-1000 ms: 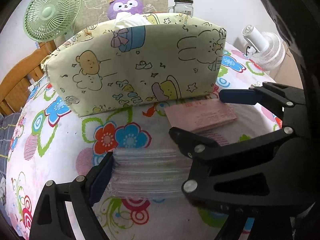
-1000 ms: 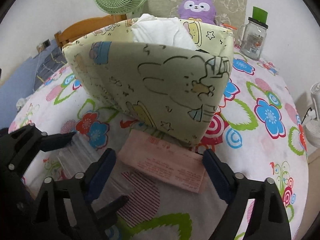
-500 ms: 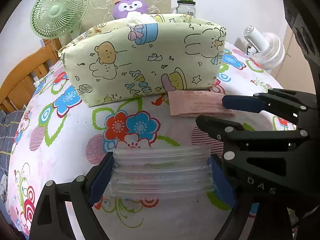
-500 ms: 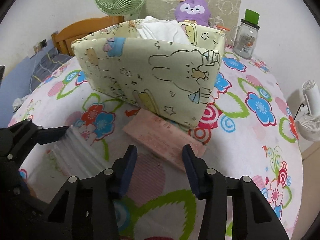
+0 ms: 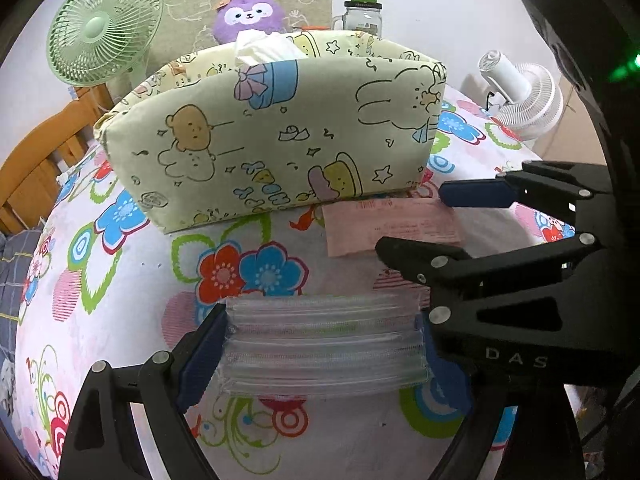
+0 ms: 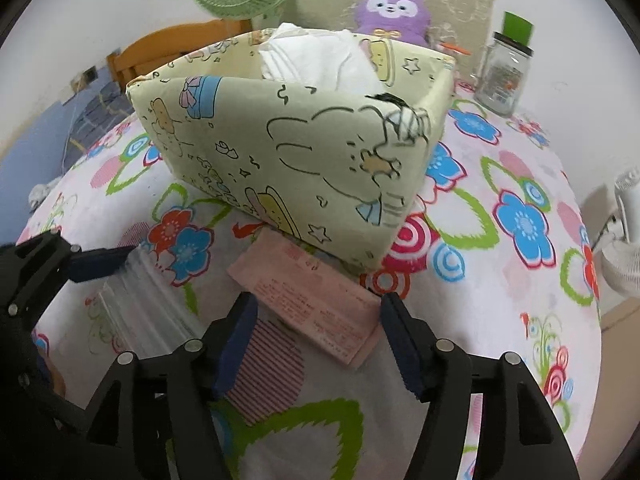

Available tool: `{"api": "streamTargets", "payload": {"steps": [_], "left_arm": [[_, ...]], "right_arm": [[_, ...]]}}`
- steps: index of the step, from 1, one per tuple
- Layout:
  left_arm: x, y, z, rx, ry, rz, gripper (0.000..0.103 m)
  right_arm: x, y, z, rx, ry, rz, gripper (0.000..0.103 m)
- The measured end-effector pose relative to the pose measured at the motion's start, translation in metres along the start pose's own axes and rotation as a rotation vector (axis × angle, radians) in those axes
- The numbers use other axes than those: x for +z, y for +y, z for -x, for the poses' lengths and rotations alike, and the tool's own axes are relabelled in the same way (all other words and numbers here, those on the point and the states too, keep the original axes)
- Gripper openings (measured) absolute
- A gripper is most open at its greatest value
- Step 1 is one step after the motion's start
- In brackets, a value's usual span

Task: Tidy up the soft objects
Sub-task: 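Grasp the pink wet-wipe pack with the right tool while the left tool holds the trays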

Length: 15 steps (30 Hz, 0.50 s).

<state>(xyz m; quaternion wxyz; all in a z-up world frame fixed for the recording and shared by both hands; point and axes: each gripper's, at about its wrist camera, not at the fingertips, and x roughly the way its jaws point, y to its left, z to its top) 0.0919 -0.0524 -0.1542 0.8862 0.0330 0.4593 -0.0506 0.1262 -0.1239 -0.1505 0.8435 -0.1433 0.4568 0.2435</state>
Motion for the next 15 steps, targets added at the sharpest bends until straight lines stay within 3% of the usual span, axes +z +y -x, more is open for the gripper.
{"api": "streamTargets", "payload": {"steps": [9, 15], "left_arm": [[0.01, 0.0, -0.013, 0.005, 0.036, -0.003, 0.093], [0.013, 0.0, -0.016, 0.011, 0.038, -0.014, 0.093]], "right_arm": [[0.013, -0.007, -0.016, 0.076, 0.022, 0.06, 0.077], [0.008, -0.002, -0.013, 0.108, 0.003, 0.082, 0.063]]}}
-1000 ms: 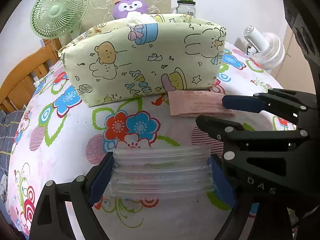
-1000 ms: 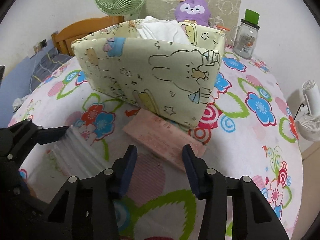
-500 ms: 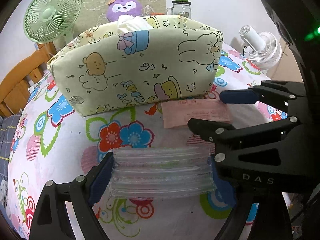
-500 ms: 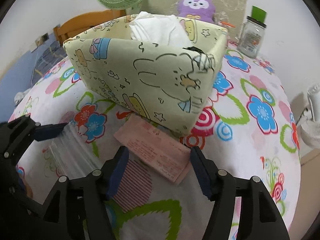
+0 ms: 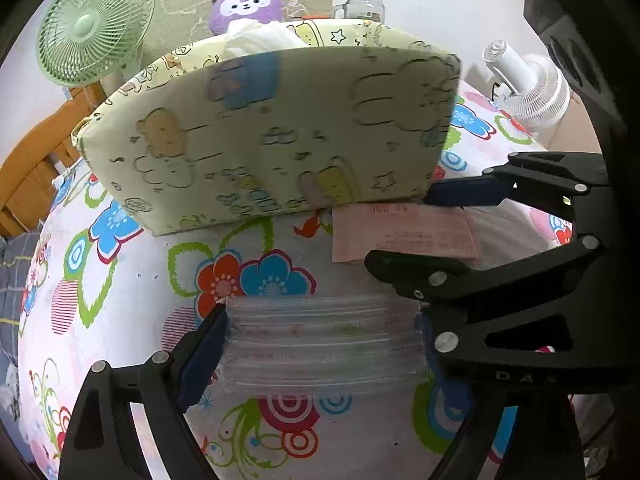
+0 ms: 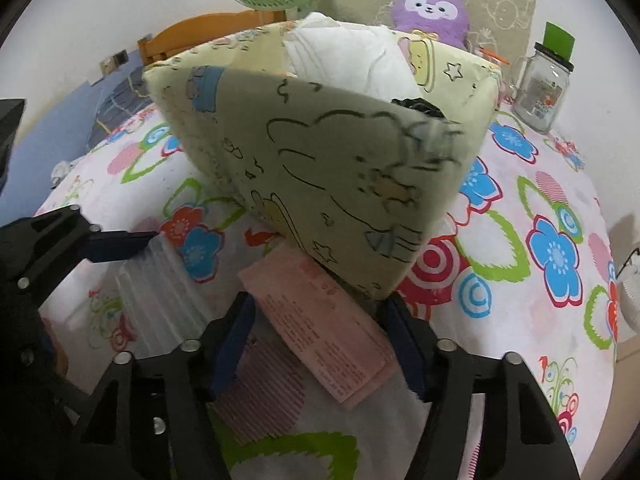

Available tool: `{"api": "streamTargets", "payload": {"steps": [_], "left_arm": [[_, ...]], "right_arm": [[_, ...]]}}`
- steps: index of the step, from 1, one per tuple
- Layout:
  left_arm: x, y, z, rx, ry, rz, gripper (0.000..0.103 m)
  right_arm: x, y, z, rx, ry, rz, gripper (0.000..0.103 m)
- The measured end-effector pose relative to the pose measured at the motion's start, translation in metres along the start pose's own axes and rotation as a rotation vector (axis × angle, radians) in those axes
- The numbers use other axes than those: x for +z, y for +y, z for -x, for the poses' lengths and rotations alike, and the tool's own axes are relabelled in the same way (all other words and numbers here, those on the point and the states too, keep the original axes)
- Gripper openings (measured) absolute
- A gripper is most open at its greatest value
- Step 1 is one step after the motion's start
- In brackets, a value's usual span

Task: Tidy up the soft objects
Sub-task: 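Grasp the pink wet-wipe pack with the right tool while the left tool holds the trays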

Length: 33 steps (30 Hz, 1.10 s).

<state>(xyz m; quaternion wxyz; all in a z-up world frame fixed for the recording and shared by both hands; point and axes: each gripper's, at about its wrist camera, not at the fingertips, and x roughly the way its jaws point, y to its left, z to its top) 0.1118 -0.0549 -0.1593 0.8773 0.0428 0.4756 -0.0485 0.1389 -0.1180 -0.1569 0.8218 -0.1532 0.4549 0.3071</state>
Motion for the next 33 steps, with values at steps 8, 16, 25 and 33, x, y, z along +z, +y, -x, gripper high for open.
{"api": "streamTargets", "payload": {"steps": [8, 16, 25, 33], "left_arm": [[-0.008, -0.007, 0.004, -0.007, -0.001, -0.023, 0.093], [-0.027, -0.012, 0.014, -0.017, -0.015, -0.042, 0.093], [-0.038, -0.003, 0.022, -0.006, -0.028, -0.039, 0.093], [-0.037, 0.009, 0.025, 0.031, -0.051, -0.019, 0.093]], "right_arm": [[-0.01, 0.012, 0.008, 0.018, -0.009, -0.002, 0.051], [-0.024, 0.022, 0.018, 0.006, -0.01, -0.041, 0.044], [-0.031, 0.03, 0.024, -0.008, -0.028, -0.138, 0.042], [-0.034, 0.03, 0.029, -0.053, -0.038, -0.241, 0.042]]}}
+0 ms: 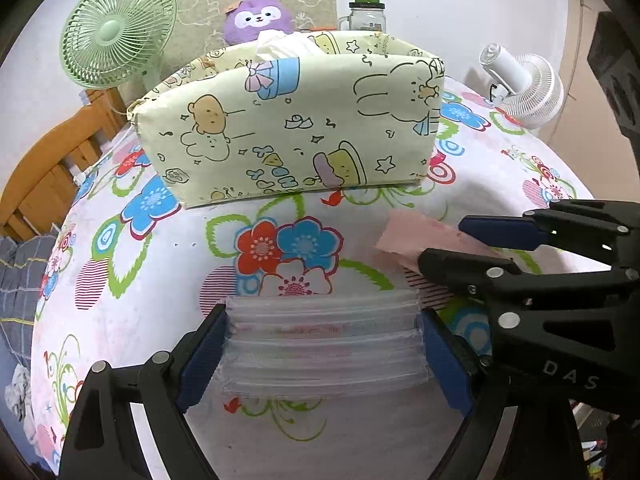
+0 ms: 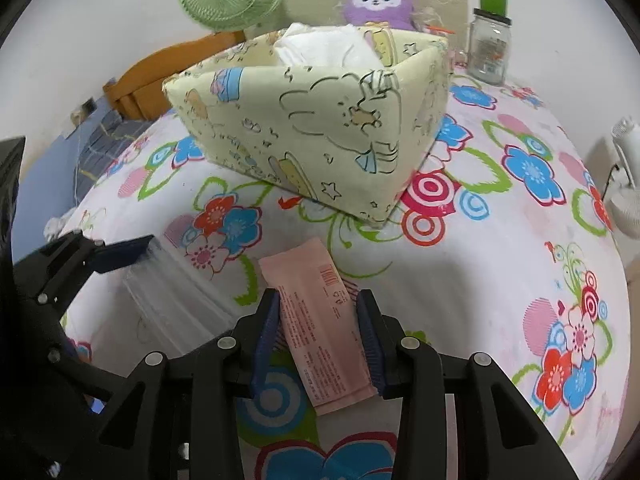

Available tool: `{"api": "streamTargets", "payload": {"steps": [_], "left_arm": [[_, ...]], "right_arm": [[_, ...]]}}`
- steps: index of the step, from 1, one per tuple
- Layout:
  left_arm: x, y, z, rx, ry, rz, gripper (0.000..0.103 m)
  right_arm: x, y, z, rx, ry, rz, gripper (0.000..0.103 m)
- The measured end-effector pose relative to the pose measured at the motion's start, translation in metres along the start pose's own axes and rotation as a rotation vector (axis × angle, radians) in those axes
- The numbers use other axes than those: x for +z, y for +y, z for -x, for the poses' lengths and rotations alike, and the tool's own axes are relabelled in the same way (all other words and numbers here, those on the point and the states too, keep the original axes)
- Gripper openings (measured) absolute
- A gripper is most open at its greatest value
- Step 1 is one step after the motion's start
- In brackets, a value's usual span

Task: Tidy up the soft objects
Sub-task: 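Lift and carry the trays and pink pack over the fabric box with both tools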

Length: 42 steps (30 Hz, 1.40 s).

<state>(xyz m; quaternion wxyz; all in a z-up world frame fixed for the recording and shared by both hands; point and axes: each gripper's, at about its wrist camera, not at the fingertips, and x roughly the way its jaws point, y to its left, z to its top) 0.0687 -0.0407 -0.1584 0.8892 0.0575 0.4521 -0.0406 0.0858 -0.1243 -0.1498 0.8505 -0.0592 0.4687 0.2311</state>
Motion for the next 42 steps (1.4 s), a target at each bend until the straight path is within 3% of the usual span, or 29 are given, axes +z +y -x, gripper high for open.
{"api": "streamTargets", "payload": {"steps": [19, 42], "left_arm": [[0.013, 0.004, 0.031, 0.025, -0.068, 0.01, 0.093], [0.051, 0.022, 0.087, 0.037, -0.193, 0.009, 0.092]], "right_arm": [[0.012, 0.022, 0.037, -0.041, -0.07, 0.022, 0.042], [0.054, 0.038, 0.094, -0.081, -0.187, 0.051, 0.042]]}}
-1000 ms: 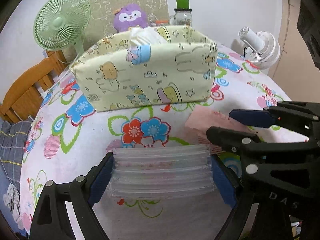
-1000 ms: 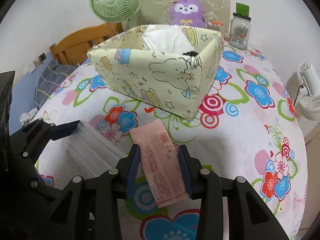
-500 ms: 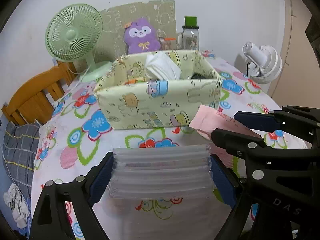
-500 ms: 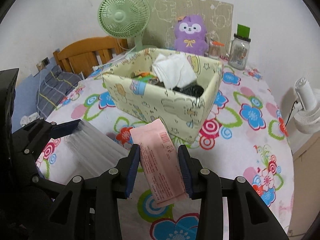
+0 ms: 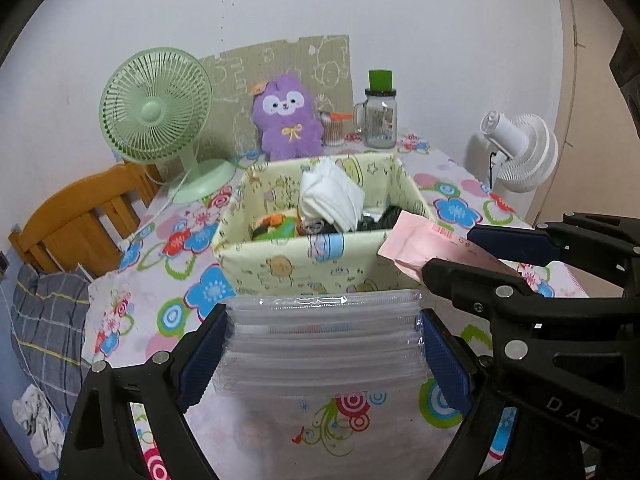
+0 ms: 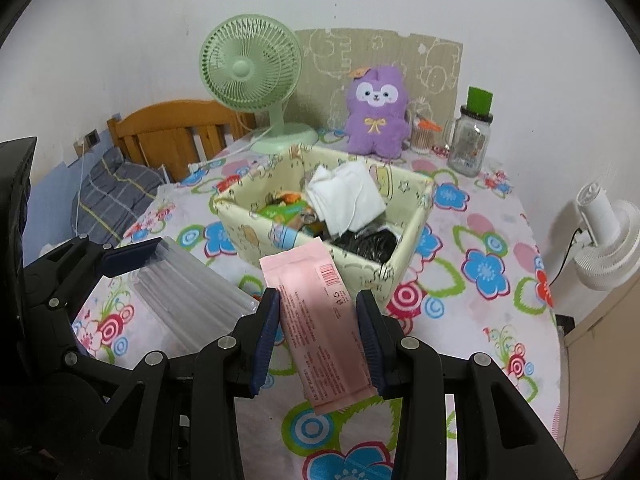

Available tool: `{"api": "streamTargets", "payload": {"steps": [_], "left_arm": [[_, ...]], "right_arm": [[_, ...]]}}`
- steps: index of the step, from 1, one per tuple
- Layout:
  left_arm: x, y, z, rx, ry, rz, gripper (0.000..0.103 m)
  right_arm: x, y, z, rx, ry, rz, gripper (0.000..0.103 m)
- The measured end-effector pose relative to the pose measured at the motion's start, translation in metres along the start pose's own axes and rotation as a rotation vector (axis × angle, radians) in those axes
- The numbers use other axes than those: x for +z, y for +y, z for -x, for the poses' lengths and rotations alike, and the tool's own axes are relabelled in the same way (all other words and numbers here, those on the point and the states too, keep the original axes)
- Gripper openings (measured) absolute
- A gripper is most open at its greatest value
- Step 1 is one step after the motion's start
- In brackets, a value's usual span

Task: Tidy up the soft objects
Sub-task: 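Lift and carry the trays and pink pack over the fabric box with both tools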

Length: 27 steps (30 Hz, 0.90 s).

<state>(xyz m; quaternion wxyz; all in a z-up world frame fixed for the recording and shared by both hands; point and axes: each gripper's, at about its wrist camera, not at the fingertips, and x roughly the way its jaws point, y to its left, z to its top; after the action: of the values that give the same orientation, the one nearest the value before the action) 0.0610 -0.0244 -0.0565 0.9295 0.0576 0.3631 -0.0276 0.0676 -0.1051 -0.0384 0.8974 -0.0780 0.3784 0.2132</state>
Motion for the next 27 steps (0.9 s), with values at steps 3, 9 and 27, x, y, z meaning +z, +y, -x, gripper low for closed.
{"api": "streamTargets", "payload": {"steps": [3, 9, 27], "left_arm": [[0.006, 0.002, 0.004, -0.005, -0.012, 0.001, 0.092], [0.017, 0.004, 0.008, -0.011, -0.033, 0.007, 0.092], [0.061, 0.014, -0.008, -0.004, -0.078, 0.016, 0.092]], "right_arm": [[0.006, -0.001, 0.004, 0.001, -0.01, -0.007, 0.042], [0.016, -0.003, 0.011, -0.006, -0.034, -0.002, 0.042], [0.062, -0.021, -0.002, -0.02, -0.088, -0.007, 0.042]]}}
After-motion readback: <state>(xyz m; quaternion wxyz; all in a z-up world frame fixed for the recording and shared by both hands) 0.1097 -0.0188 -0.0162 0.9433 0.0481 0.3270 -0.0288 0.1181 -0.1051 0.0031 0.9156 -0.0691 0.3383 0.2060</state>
